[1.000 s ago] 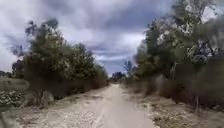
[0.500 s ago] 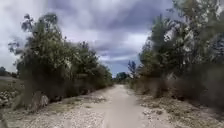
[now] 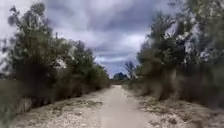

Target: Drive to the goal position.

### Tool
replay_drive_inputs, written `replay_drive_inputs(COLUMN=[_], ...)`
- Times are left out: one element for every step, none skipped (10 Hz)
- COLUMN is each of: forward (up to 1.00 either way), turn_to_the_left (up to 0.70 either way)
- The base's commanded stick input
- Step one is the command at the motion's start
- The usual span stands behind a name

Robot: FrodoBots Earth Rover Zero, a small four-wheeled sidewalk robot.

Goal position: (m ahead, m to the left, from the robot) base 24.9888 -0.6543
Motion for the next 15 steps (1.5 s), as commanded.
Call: replay_drive_inputs(forward=[0.85, 0.85, 0.85, 0.85, 0.85, 0.85, 0.85, 0.85, 0.85, 0.85, 0.85, 0.85, 0.85, 0.85, 0.85], turn_to_the_left=[0.00, 0.00, 0.00, 0.00, 0.00, 0.00, 0.00, 0.00, 0.00, 0.00, 0.06, 0.17, 0.34, 0.34, 0.34])
